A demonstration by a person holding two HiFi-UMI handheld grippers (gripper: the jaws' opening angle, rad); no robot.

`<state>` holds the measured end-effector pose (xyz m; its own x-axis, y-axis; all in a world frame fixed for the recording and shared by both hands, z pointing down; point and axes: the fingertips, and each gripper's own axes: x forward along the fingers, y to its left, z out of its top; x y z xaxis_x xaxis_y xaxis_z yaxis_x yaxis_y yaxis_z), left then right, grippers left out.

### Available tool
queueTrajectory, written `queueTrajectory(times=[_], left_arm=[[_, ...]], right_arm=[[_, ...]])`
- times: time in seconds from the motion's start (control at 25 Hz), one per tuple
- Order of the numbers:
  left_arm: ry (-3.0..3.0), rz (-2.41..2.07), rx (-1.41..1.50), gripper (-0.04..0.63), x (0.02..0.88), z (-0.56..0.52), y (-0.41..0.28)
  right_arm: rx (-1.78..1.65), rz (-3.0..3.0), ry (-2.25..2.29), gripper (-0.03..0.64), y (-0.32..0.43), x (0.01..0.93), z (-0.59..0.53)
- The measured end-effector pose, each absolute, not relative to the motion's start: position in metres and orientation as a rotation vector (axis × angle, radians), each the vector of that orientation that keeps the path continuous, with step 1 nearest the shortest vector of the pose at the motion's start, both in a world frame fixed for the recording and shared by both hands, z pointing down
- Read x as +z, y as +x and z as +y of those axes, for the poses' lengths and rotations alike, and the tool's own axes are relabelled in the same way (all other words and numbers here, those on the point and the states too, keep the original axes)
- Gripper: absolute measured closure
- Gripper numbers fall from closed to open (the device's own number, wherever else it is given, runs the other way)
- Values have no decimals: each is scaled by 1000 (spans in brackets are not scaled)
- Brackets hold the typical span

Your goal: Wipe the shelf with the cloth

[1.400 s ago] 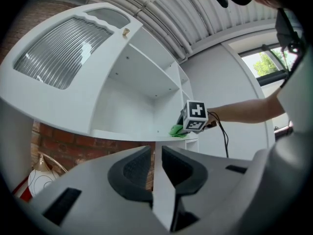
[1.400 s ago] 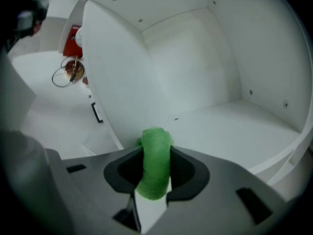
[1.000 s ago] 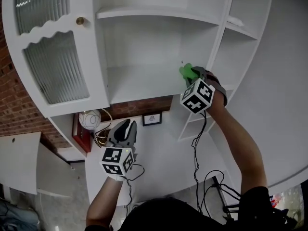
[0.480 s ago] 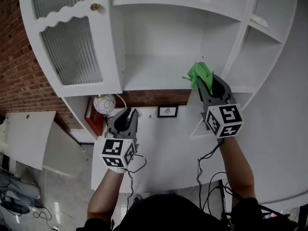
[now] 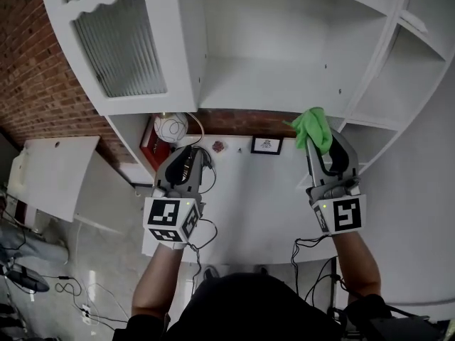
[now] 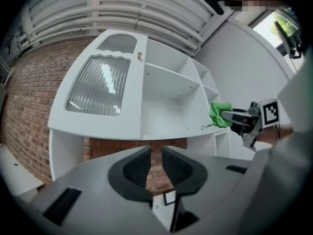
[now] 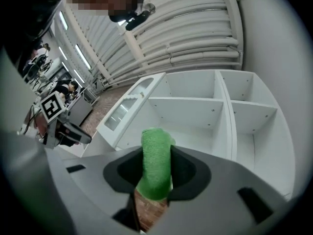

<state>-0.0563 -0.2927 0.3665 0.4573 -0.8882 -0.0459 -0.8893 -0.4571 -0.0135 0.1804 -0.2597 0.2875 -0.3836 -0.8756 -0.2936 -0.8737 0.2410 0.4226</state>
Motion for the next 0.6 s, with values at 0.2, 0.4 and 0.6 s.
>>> queueTrajectory(times=[0.2, 0.4, 0.6], left_arm=[[-2612, 1639, 43, 526, 372, -282, -64], [-2550, 1648, -35, 526, 393, -274, -66], [-2560, 1664, -66, 526, 414, -272, -69]], right_arm=[[-839, -2476, 1667, 491, 164, 324, -241], [-684, -2433, 1680, 491, 176, 382, -238], [-548, -2415, 1761, 491, 191, 411, -239]])
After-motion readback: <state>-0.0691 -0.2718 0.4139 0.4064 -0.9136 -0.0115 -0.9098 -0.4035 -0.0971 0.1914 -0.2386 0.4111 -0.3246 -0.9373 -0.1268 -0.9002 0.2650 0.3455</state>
